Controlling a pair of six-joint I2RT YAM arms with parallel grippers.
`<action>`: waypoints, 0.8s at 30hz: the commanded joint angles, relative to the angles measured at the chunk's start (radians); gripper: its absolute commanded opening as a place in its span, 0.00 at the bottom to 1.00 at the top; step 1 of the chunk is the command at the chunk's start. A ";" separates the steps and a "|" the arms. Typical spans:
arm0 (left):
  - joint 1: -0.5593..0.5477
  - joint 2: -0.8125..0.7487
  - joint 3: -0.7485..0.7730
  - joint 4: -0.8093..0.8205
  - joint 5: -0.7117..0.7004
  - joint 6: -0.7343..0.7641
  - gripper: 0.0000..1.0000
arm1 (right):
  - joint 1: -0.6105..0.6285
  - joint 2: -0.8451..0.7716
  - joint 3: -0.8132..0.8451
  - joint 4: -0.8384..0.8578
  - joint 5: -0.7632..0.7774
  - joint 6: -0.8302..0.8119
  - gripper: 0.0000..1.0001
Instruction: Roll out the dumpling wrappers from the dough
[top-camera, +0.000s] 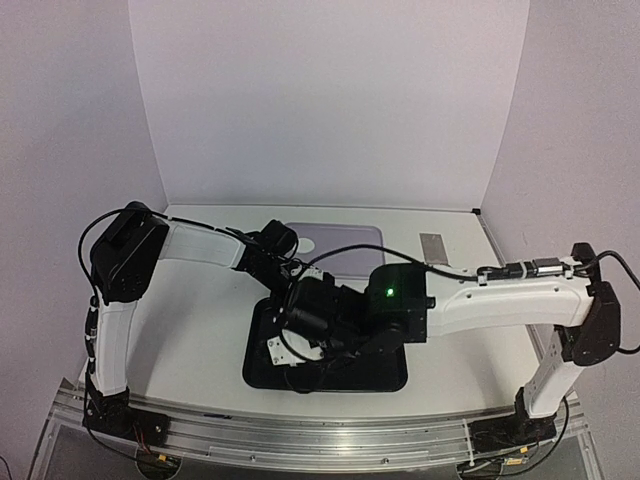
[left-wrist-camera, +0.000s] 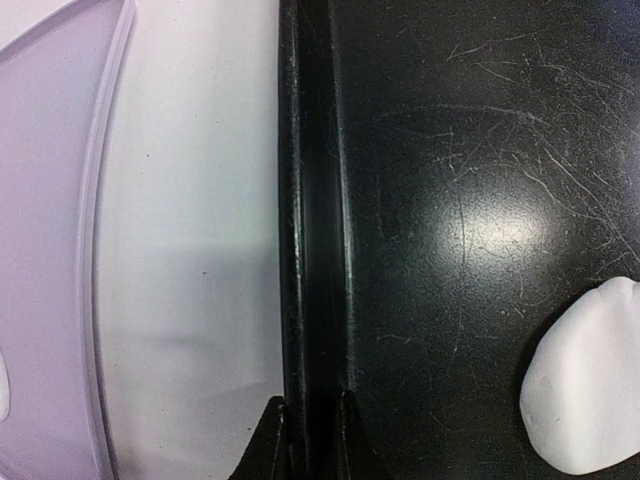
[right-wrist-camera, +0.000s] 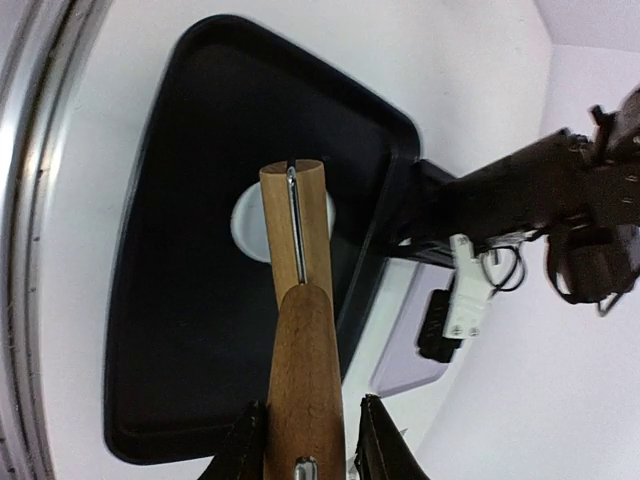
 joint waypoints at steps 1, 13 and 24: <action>-0.001 0.023 -0.002 -0.018 -0.034 0.087 0.00 | -0.089 -0.024 -0.013 0.156 -0.080 -0.255 0.00; -0.001 0.065 0.045 -0.063 -0.035 0.103 0.00 | -0.174 0.014 -0.315 0.362 -0.274 -0.394 0.00; -0.001 0.089 0.078 -0.073 -0.029 0.109 0.00 | -0.145 0.045 -0.443 0.328 -0.246 -0.402 0.00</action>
